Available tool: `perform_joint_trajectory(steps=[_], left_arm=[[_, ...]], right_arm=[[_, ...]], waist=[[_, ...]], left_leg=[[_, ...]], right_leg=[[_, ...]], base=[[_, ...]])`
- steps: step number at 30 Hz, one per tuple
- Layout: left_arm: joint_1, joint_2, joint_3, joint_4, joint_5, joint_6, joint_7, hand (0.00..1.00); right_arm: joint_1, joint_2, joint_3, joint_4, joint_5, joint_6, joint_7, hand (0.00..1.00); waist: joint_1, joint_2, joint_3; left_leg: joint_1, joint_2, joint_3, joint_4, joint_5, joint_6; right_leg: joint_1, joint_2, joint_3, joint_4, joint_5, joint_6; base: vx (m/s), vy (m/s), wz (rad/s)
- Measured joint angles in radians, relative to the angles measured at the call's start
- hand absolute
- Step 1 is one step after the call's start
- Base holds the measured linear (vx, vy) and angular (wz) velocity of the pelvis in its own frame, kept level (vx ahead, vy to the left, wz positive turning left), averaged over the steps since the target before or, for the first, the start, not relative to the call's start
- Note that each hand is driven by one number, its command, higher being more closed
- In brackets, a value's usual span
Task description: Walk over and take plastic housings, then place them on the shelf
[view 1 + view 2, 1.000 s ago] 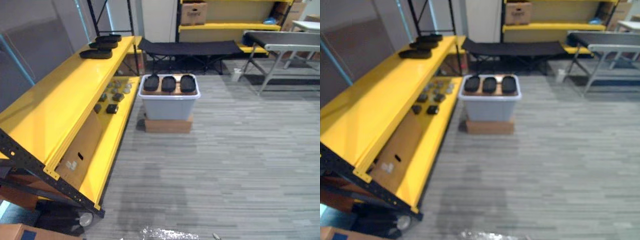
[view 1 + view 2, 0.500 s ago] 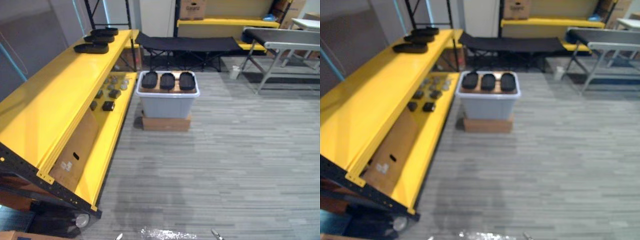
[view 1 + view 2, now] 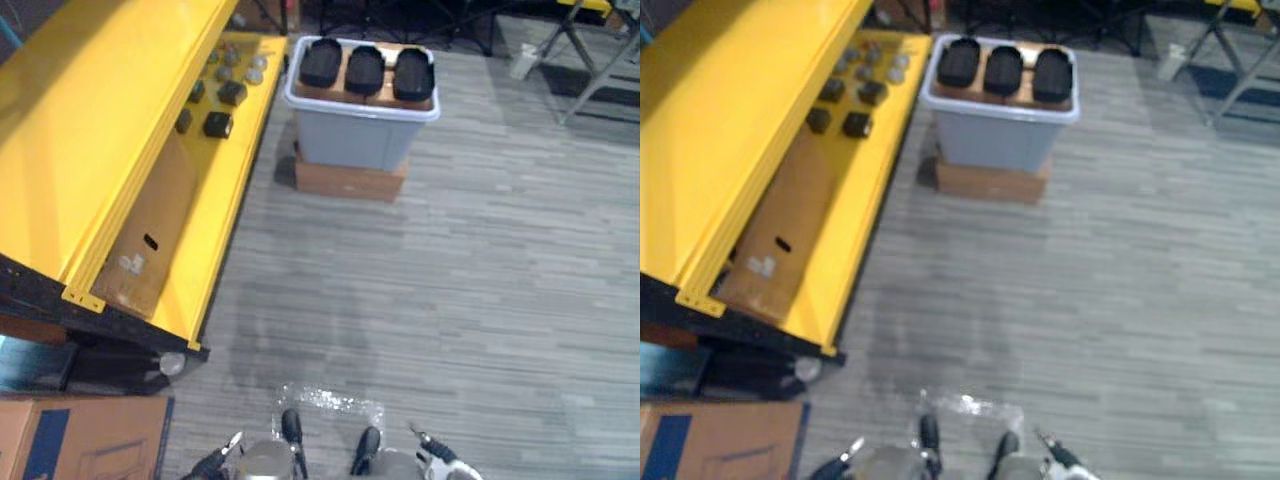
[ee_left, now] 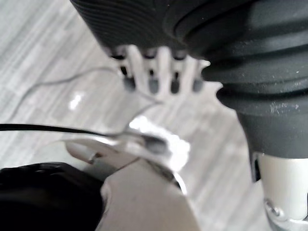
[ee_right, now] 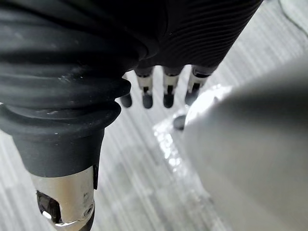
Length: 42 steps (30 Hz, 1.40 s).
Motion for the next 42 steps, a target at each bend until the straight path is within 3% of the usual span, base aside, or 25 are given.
perform_joint_trajectory(steps=[5,10,18,21,23,24,25,26,27,30,32,34,36,38,39,40,41,42], left_arm=[[-0.008,-0.014,-0.003,-0.024,-0.031,-0.032,0.002,0.0],[-0.01,-0.02,-0.003,-0.037,-0.03,-0.053,0.004,0.0],[-0.006,-0.011,-0.045,-0.029,-0.03,-0.094,-0.003,0.0],[-0.002,0.009,-0.073,-0.026,-0.027,-0.096,-0.003,0.0],[0.004,0.042,-0.117,-0.016,0.003,-0.092,-0.001,0.0],[0.005,0.039,-0.129,-0.015,0.02,-0.093,-0.001,0.0],[0.009,0.04,-0.153,-0.013,0.051,-0.091,-0.001,0.0],[0.015,0.042,-0.16,-0.005,0.061,-0.088,0.0,0.0],[0.016,0.043,-0.159,0.0,0.06,-0.085,0.002,0.0],[0.004,0.057,-0.15,0.001,0.061,-0.071,0.007,0.0],[0.002,0.05,-0.132,0.001,0.06,-0.072,0.027,0.0],[0.001,0.038,-0.104,-0.003,0.06,-0.074,0.035,0.0],[0.002,0.031,-0.101,-0.021,0.056,-0.075,0.043,0.0],[0.004,0.0,-0.062,-0.041,0.036,-0.073,0.071,0.0],[0.012,-0.038,-0.03,-0.057,0.007,-0.074,0.08,0.0],[0.005,-0.053,-0.011,-0.069,0.002,-0.073,0.082,0.0],[0.003,-0.085,0.01,-0.094,0.006,-0.068,0.082,0.0],[0.003,-0.095,0.019,-0.104,0.0,-0.072,0.09,0.0]], right_arm=[[-0.001,0.011,0.0,-0.03,0.0,-0.01,0.0,0.0],[0.002,0.014,0.0,-0.029,-0.005,-0.024,0.007,0.0],[0.013,0.005,0.055,-0.018,-0.108,-0.051,0.081,0.0],[0.005,0.002,0.113,-0.01,-0.111,-0.05,0.091,0.0],[0.019,-0.013,0.135,0.002,-0.089,-0.05,0.088,0.0],[0.025,-0.023,0.134,0.0,-0.079,-0.059,0.087,0.0],[0.02,-0.044,0.135,-0.006,-0.059,-0.064,0.087,0.0],[0.022,-0.055,0.135,-0.007,-0.042,-0.056,0.098,0.0],[0.023,-0.055,0.133,-0.004,-0.041,-0.052,0.106,0.0],[0.023,-0.031,0.085,-0.006,-0.042,-0.055,0.177,0.0],[0.04,-0.024,-0.006,-0.007,-0.042,-0.055,0.209,0.0],[0.066,-0.025,-0.038,-0.008,-0.045,-0.05,0.22,0.0],[0.131,-0.009,-0.054,0.028,-0.068,0.008,0.23,0.0],[0.181,-0.003,-0.069,0.033,-0.091,0.024,0.243,0.0],[0.209,-0.007,-0.062,0.033,-0.103,0.021,0.238,0.0],[0.21,-0.007,-0.062,0.033,-0.103,0.018,0.233,0.0],[0.209,-0.03,-0.046,0.031,-0.114,0.011,0.215,0.0],[0.198,-0.05,-0.027,0.033,-0.126,0.003,0.19,0.0]], waist=[[0.02,0.012,0.009],[0.02,0.012,0.01],[0.016,0.011,0.006],[0.017,-0.016,-0.011],[-0.001,-0.042,-0.029],[-0.012,-0.036,-0.029],[-0.023,-0.019,-0.029],[-0.037,-0.001,-0.028],[-0.037,0.016,-0.028],[-0.037,-0.015,-0.031],[-0.038,-0.016,-0.032],[-0.041,-0.015,-0.033],[-0.038,-0.015,-0.044],[-0.051,0.007,-0.063],[-0.066,0.027,-0.08],[-0.073,0.032,-0.082],[-0.07,0.065,-0.073],[-0.06,0.083,-0.056]], left_leg=[[0.002,0.009,-0.002,0.088,-0.05,0.004],[0.021,0.004,-0.004,0.099,-0.053,0.005],[0.096,-0.003,-0.037,0.055,-0.052,0.004],[0.103,-0.029,-0.033,0.008,-0.038,0.005],[0.101,-0.066,-0.045,0.011,-0.068,0.03],[0.094,-0.062,-0.052,0.033,-0.077,0.045],[0.091,-0.038,-0.053,0.071,-0.104,0.062],[0.103,0.007,-0.056,0.102,-0.125,0.061],[0.11,0.027,-0.056,0.106,-0.132,0.058],[0.105,0.088,-0.053,0.121,-0.147,0.033],[0.105,0.096,-0.048,0.166,-0.182,-0.014],[0.12,0.094,-0.047,0.196,-0.211,-0.038],[0.148,0.093,-0.062,0.201,-0.243,-0.067],[0.166,0.112,-0.077,0.207,-0.286,-0.109],[0.124,0.149,-0.09,0.329,-0.303,-0.14],[0.057,0.182,-0.089,0.459,-0.3,-0.145],[-0.058,0.255,-0.084,0.73,-0.226,-0.156],[-0.109,0.299,-0.086,0.841,-0.227,-0.153]], right_leg=[[0.009,-0.016,0.011,0.068,-0.007,-0.01],[0.029,-0.026,0.009,0.081,-0.011,-0.015],[0.124,-0.017,-0.016,0.015,-0.024,-0.018],[0.109,-0.036,-0.014,0.006,-0.062,0.024],[0.043,-0.106,-0.017,0.158,-0.142,0.073],[0.021,-0.112,-0.011,0.234,-0.143,0.078],[-0.048,-0.12,0.023,0.393,-0.116,0.079],[-0.072,-0.089,0.044,0.411,-0.14,0.025],[-0.084,-0.072,0.044,0.396,-0.148,0.018],[-0.157,-0.007,0.041,0.21,-0.102,0.041],[-0.188,0.001,0.043,0.082,-0.016,0.04],[-0.191,-0.002,0.043,0.075,0.008,0.023],[-0.191,0.011,0.04,0.104,0.016,-0.003],[-0.196,0.04,0.039,0.174,-0.009,-0.049],[-0.185,0.056,0.022,0.186,-0.004,-0.046],[-0.184,0.062,0.009,0.208,-0.008,-0.066],[-0.151,0.087,-0.009,0.203,-0.034,-0.09],[-0.109,0.102,-0.008,0.19,-0.044,-0.101]], base=[[0.11,0.064,0.03],[0.02,0.015,0.03],[-0.05,-0.03,0.07],[-0.13,-0.026,-0.15],[-0.1,0.036,0.12],[-0.07,0.04,0.17],[-0.07,0.05,0.11],[-0.05,0.088,0.0],[-0.01,0.085,-0.04],[0.04,0.056,-0.07],[0.2,0.009,-0.06],[0.31,-0.056,0.11],[0.38,-0.135,0.23],[0.4,-0.184,0.3],[0.46,-0.216,0.44],[0.45,-0.223,0.42],[0.43,-0.202,0.12],[0.43,-0.192,-0.01]])
